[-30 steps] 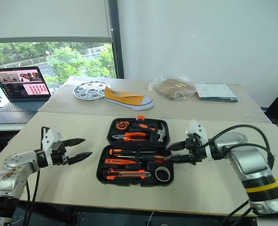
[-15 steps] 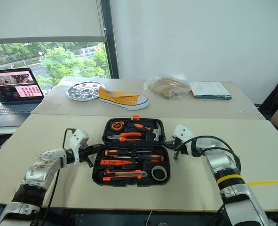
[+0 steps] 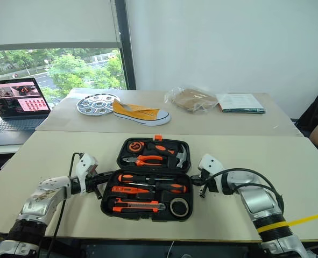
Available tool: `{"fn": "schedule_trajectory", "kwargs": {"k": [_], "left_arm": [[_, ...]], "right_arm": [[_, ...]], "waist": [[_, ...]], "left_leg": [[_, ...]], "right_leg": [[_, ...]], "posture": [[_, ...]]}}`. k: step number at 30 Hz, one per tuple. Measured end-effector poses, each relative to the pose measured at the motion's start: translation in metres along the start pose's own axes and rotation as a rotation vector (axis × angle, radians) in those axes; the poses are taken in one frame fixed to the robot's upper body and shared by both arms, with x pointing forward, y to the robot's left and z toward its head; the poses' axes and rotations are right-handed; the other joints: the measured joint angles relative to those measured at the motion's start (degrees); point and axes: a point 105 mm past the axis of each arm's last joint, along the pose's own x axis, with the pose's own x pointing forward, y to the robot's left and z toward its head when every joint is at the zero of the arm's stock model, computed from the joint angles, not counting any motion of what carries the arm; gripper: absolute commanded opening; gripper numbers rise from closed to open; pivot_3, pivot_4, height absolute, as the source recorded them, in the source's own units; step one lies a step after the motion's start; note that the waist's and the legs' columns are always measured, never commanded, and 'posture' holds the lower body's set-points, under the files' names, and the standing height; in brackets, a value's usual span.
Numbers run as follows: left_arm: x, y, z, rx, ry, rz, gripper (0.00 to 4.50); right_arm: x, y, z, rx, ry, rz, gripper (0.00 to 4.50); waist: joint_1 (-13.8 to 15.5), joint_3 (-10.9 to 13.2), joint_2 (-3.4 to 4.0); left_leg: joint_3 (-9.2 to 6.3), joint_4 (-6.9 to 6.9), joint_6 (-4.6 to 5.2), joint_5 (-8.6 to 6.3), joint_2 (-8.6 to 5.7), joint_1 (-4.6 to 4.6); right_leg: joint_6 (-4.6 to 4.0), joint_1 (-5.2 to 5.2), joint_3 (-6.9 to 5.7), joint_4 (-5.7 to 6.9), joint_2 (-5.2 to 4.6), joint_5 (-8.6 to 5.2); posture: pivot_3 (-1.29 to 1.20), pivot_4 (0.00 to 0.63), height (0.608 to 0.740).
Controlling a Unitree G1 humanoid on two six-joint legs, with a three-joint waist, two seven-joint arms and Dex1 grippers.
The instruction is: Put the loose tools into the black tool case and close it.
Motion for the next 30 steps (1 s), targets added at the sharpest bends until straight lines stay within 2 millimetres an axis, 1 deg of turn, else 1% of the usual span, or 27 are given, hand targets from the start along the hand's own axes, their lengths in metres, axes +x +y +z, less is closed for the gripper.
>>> {"fn": "schedule_trajectory", "kwargs": {"k": [1, 2, 3, 4, 5, 7, 8, 9, 10, 11, 12, 13, 14, 16, 18, 19, 21, 22, 24, 26, 27, 30], "left_arm": [[-0.005, 0.002, 0.002, -0.014, -0.006, 0.009, 1.11], [-0.01, 0.005, 0.004, -0.021, -0.004, 0.019, 1.56], [-0.015, 0.009, 0.007, -0.023, -0.002, 0.03, 1.91], [-0.022, 0.014, 0.009, -0.034, 0.022, 0.049, 2.22], [-0.027, 0.017, 0.009, -0.061, 0.055, 0.058, 2.5], [-0.034, 0.024, 0.015, -0.145, 0.129, 0.071, 3.19], [-0.034, 0.025, 0.021, -0.181, 0.154, 0.065, 3.54], [-0.032, 0.025, 0.034, -0.22, 0.168, 0.049, 3.86], [-0.03, 0.025, 0.041, -0.233, 0.171, 0.045, 4.23], [-0.025, 0.027, 0.048, -0.246, 0.168, 0.054, 4.34], [-0.02, 0.03, 0.053, -0.267, 0.154, 0.066, 4.34], [-0.01, 0.033, 0.06, -0.291, 0.135, 0.078, 4.34], [0.003, 0.031, 0.067, -0.308, 0.114, 0.069, 4.34], [0.014, 0.03, 0.067, -0.33, 0.121, 0.066, 4.34], [0.017, 0.033, 0.061, -0.334, 0.157, 0.097, 4.34], [0.02, 0.033, 0.057, -0.332, 0.18, 0.109, 4.34], [0.026, 0.032, 0.051, -0.331, 0.205, 0.114, 4.34], [0.027, 0.031, 0.05, -0.331, 0.211, 0.115, 4.34], [0.028, 0.033, 0.053, -0.316, 0.215, 0.124, 4.34], [0.028, 0.033, 0.053, -0.312, 0.217, 0.13, 4.34], [0.029, 0.033, 0.053, -0.312, 0.218, 0.129, 4.34], [0.03, 0.031, 0.051, -0.311, 0.225, 0.125, 4.34]], "right_arm": [[-0.008, -0.003, 0.0, 0.02, -0.005, -0.006, 0.58], [-0.015, -0.004, 0.002, 0.04, -0.008, -0.002, 0.84], [-0.021, -0.005, 0.004, 0.055, -0.009, 0.005, 1.18], [-0.029, -0.006, 0.009, 0.105, -0.028, 0.007, 1.51], [-0.033, -0.007, 0.016, 0.148, -0.053, 0.01, 1.73], [-0.036, -0.009, 0.027, 0.214, -0.064, 0.001, 2.47], [-0.035, -0.011, 0.028, 0.231, -0.014, -0.009, 2.79], [-0.033, -0.016, 0.029, 0.263, 0.066, -0.036, 3.09], [-0.033, -0.019, 0.03, 0.285, 0.104, -0.053, 3.47], [-0.03, -0.022, 0.034, 0.315, 0.119, -0.066, 3.86], [-0.027, -0.025, 0.038, 0.35, 0.117, -0.07, 4.2], [-0.02, -0.029, 0.046, 0.391, 0.106, -0.076, 4.2], [-0.013, -0.033, 0.053, 0.426, 0.1, -0.081, 4.2], [-0.007, -0.038, 0.057, 0.47, 0.107, -0.099, 4.2], [-0.002, -0.046, 0.053, 0.516, 0.13, -0.135, 4.2], [0.0, -0.05, 0.048, 0.531, 0.157, -0.156, 4.2], [0.004, -0.051, 0.04, 0.543, 0.2, -0.169, 4.2], [0.006, -0.051, 0.037, 0.546, 0.217, -0.17, 4.2], [0.008, -0.052, 0.037, 0.544, 0.226, -0.173, 4.2], [0.011, -0.053, 0.037, 0.555, 0.229, -0.178, 3.69], [0.012, -0.053, 0.037, 0.56, 0.229, -0.178, 3.56], [0.022, -0.051, 0.04, 0.571, 0.218, -0.159, 2.44]], "waist": [[0.1, 0.0, 0.0], [0.1, 0.0, 0.0], [0.1, 0.0, 0.0], [0.1, 0.0, 0.0], [0.1, 0.0, -0.01], [0.0, 0.0, -0.02], [0.0, 0.0, -0.01], [0.0, 0.0, -0.02], [0.0, 0.0, -0.02], [0.0, 0.0, -0.02], [0.1, 0.0, -0.02], [0.1, 0.0, -0.03], [0.2, 0.0, -0.03], [0.1, 0.0, -0.03], [-0.1, 0.0, -0.03], [-0.1, 0.0, -0.03], [-0.2, 0.0, -0.03], [-0.2, 0.0, -0.03], [-0.3, 0.0, -0.03], [-0.3, 0.0, -0.02], [-0.3, 0.0, -0.02], [-0.3, 0.0, -0.03]], "left_leg": [[-0.02, 0.03, 0.0, 0.0, 0.0, 0.0], [-0.03, 0.03, 0.0, 0.0, 0.0, 0.0], [-0.04, 0.04, 0.0, 0.0, 0.01, 0.01], [-0.05, 0.04, 0.0, 0.0, 0.02, 0.02], [-0.06, 0.05, 0.0, 0.0, 0.02, 0.02], [-0.07, 0.09, -0.01, 0.01, 0.02, 0.02], [-0.06, 0.12, -0.01, 0.01, 0.0, 0.01], [-0.06, 0.12, 0.03, 0.03, -0.01, 0.01], [-0.05, 0.13, 0.03, 0.03, -0.03, 0.02], [-0.06, 0.14, 0.04, 0.04, -0.04, 0.01], [-0.07, 0.16, 0.05, 0.04, -0.06, 0.02], [-0.08, 0.19, 0.06, 0.06, -0.08, -0.02], [-0.1, 0.18, 0.07, 0.08, -0.12, -0.04], [-0.11, 0.14, 0.07, 0.09, -0.13, -0.04], [-0.1, -0.06, 0.07, 0.09, -0.15, -0.08], [-0.09, -0.16, 0.07, 0.09, -0.19, -0.1], [-0.1, -0.22, 0.06, 0.09, -0.19, -0.21], [-0.09, -0.22, 0.06, 0.09, -0.2, -0.27], [-0.11, -0.22, 0.05, 0.1, -0.2, -0.3], [-0.1, -0.21, 0.05, 0.1, -0.2, -0.32], [-0.11, -0.2, 0.05, 0.1, -0.2, -0.32], [-0.11, -0.14, 0.02, 0.12, -0.2, -0.29]], "right_leg": [[0.0, 0.01, 0.0, 0.02, -0.01, 0.0], [0.0, 0.01, 0.01, 0.02, -0.01, 0.0], [0.0, 0.01, 0.01, 0.03, 0.0, 0.0], [0.0, 0.02, 0.01, 0.04, 0.0, 0.0], [-0.01, 0.02, 0.01, 0.05, 0.01, 0.0], [-0.02, 0.01, 0.04, 0.14, 0.03, 0.01], [-0.02, 0.0, 0.06, 0.18, 0.02, 0.01], [-0.02, 0.01, 0.07, 0.14, 0.0, 0.01], [-0.02, 0.03, 0.1, 0.15, 0.0, 0.01], [-0.02, 0.03, 0.11, 0.17, 0.0, 0.01], [-0.02, 0.05, 0.1, 0.19, 0.0, 0.01], [-0.03, 0.04, 0.09, 0.21, 0.01, 0.02], [-0.04, 0.03, 0.08, 0.2, -0.01, 0.04], [-0.04, 0.02, 0.07, 0.21, 0.0, 0.04], [-0.03, -0.02, 0.03, 0.26, 0.02, 0.04], [-0.02, -0.04, 0.01, 0.21, 0.01, 0.04], [0.01, -0.13, -0.08, 0.11, 0.02, 0.02], [0.02, -0.17, -0.14, 0.08, 0.03, 0.01], [0.03, -0.16, -0.21, 0.04, 0.03, 0.01], [0.04, -0.15, -0.22, 0.03, 0.01, 0.0], [0.04, -0.15, -0.22, 0.03, 0.0, 0.01], [0.06, -0.12, -0.2, 0.14, -0.02, 0.02]], "posture": [[0.0, 0.15, 0.74], [0.0, 0.15, 0.74], [0.0, 0.15, 0.74], [0.0, 0.15, 0.74], [0.0, 0.15, 0.74], [0.0, 0.15, 0.74], [0.0, 0.15, 0.74], [0.0, 0.15, 0.74], [0.0, 0.15, 0.74], [0.0, 0.15, 0.74], [0.0, 0.15, 0.74], [0.0, 0.15, 0.74], [0.0, 0.15, 0.74], [0.0, 0.15, 0.74], [0.0, 0.15, 0.74], [0.0, 0.15, 0.74], [0.0, 0.15, 0.74], [0.0, 0.15, 0.74], [0.0, 0.15, 0.74], [0.0, 0.15, 0.74], [0.0, 0.15, 0.74], [0.0, 0.15, 0.74]]}}
